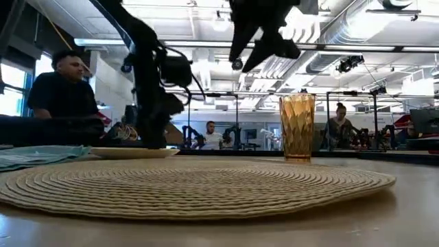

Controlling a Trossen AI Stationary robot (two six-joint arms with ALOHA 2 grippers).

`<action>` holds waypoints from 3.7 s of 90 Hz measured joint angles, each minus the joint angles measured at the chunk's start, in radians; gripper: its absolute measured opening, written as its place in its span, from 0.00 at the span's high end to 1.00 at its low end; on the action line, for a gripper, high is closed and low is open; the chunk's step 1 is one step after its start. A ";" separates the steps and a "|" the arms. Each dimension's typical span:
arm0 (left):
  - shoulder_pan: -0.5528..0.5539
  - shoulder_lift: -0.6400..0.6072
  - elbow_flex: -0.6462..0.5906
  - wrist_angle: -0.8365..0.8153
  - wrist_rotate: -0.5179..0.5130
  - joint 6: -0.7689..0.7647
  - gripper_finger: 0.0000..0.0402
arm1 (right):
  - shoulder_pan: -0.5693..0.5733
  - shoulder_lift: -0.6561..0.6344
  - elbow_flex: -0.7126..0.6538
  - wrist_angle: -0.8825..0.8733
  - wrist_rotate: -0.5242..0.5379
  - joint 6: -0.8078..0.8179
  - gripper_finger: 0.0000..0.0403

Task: Set table place
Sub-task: Put the yellow patterned plate on the mat

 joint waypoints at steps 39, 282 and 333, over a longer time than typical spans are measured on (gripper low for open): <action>-0.044 -0.268 0.059 -0.086 0.047 -0.074 0.91 | -0.270 0.125 -0.010 0.193 -0.251 -0.208 0.65; 0.281 -0.344 -0.515 0.449 0.102 -0.429 0.97 | -0.091 0.035 0.281 -0.364 -0.094 -0.333 0.52; 0.204 -0.576 -0.516 0.723 0.376 -0.684 1.00 | -0.091 -0.303 0.282 -0.404 0.223 -0.248 0.56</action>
